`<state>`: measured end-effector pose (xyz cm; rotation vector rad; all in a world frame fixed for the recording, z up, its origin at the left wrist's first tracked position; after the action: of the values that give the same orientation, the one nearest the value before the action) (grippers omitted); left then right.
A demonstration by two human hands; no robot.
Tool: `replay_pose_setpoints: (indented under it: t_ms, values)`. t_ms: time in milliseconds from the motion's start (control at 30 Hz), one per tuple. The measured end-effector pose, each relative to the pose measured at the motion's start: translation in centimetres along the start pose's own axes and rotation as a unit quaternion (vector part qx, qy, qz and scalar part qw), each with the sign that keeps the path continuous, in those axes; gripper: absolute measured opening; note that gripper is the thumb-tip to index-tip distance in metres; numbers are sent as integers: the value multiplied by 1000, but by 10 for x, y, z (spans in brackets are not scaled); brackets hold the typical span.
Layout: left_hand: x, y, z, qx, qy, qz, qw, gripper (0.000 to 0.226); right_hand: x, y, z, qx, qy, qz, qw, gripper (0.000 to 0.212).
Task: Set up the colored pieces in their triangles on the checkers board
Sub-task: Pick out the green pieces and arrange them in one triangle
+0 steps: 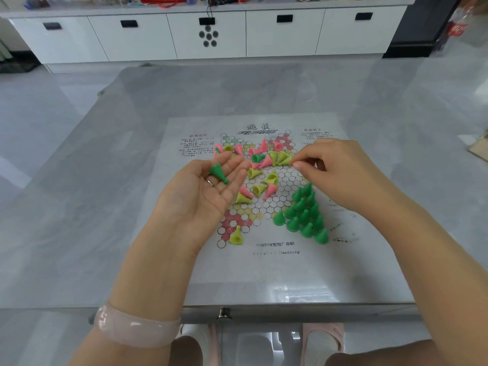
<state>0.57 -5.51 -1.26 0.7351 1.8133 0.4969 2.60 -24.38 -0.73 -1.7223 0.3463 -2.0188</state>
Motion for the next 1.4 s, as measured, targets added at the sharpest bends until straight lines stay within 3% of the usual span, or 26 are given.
replay_pose_setpoints:
  t_ms: [200,367,600,700,800,867,967,1067,1133,1200,1300,1400]
  values:
    - [11,12,1,-20,60,-23,998,29,-19,-25,49,67,-58,-83,993,19]
    - [19,21,4,-27,70,-30,997,28,-52,-31,76,111,-160,-193,962,17]
    - [19,24,3,-23,55,-45,997,24,-60,-25,83,98,-145,-189,966,4]
    - [20,24,3,-24,56,-46,997,25,-54,-26,81,96,-163,-188,964,10]
    - [22,24,3,-26,66,-49,996,25,-36,-39,78,101,-127,-142,976,14]
    - [22,23,4,-28,73,-47,996,25,-23,-55,72,99,-116,-43,987,13]
    - [20,20,5,-17,69,-65,995,25,-11,-87,55,111,-217,114,963,13]
    - [17,19,3,6,36,-107,994,24,-14,-103,42,115,-334,157,922,18]
    - [17,21,2,19,29,-140,990,22,-15,-100,49,76,-312,232,918,20]
    - [19,23,2,15,48,-138,989,20,-20,-90,64,15,-224,263,938,20]
    - [22,26,4,-18,76,-88,993,17,-41,-81,80,-2,-142,101,985,12]
    - [21,26,6,-63,98,-42,992,14,-69,-83,84,0,-135,-38,990,12]
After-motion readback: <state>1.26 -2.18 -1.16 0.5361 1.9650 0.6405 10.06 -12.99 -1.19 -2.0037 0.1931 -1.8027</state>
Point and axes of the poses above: each hand's wrist, its own z-axis towards the middle knuckle, its own x-axis out of the back of the hand, y = z × x, the point moved 2 cm from there along z, towards the middle knuckle, and after that the axes turned 8 degrees about -x, right-handed, at the moved point
